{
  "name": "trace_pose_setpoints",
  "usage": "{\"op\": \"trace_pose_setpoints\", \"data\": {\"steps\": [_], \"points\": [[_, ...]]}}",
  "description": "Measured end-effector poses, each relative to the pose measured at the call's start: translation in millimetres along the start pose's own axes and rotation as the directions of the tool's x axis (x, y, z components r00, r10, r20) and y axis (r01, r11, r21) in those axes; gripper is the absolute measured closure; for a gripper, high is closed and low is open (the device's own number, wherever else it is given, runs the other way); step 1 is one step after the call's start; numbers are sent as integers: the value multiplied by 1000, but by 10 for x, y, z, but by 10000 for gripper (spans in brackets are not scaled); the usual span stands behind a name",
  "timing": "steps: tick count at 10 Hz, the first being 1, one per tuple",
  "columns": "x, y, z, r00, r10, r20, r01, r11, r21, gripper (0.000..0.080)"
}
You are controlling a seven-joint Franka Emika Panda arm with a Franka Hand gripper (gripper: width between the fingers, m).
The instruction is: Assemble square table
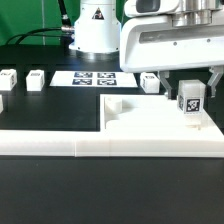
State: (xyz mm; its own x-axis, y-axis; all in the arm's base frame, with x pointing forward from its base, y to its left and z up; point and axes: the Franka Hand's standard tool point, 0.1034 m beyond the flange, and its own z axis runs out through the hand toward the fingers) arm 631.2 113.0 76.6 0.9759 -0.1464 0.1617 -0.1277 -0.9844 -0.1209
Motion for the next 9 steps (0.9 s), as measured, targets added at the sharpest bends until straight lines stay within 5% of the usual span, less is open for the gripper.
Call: {"op": "trace_pose_setpoints", "data": {"steps": [1, 3, 7, 9], "points": [[1, 6, 0, 998, 61, 0, -61, 998, -1, 509], [34, 39, 10, 967, 252, 25, -252, 968, -1, 509], [50, 57, 9, 735, 671, 96, -664, 741, -101, 509], [36, 56, 12, 670, 738, 87, -729, 675, -111, 508]]}}
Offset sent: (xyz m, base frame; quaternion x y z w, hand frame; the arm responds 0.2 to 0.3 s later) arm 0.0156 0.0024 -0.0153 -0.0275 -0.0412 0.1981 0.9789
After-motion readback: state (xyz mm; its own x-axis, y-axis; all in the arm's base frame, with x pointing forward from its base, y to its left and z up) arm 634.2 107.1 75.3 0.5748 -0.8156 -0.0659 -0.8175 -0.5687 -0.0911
